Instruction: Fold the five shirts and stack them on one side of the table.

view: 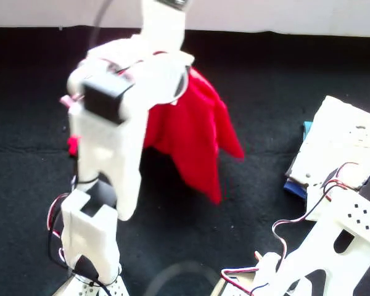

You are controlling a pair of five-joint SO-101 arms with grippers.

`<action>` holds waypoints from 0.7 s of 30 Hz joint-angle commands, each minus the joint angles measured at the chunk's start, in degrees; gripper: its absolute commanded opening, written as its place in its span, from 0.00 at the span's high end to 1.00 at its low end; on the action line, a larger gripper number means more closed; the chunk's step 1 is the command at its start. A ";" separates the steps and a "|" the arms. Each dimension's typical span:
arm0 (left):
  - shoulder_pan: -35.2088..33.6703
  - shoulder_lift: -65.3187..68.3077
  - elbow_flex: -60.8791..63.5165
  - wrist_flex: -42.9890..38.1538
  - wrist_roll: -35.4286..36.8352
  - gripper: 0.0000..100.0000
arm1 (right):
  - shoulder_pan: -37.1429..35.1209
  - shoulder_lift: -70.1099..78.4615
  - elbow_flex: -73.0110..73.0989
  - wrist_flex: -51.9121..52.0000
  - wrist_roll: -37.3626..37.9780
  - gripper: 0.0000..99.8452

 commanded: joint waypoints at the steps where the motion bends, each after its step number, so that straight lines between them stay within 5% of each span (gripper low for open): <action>1: -0.22 2.68 7.87 0.09 0.62 0.99 | -0.66 -0.48 0.13 0.48 0.79 0.97; 8: -7.52 1.10 12.26 0.09 5.98 0.86 | -8.04 -0.40 0.13 0.40 0.44 0.97; 21: -31.69 -8.13 12.70 0.79 6.33 0.91 | -34.33 -0.31 0.13 0.57 0.44 0.97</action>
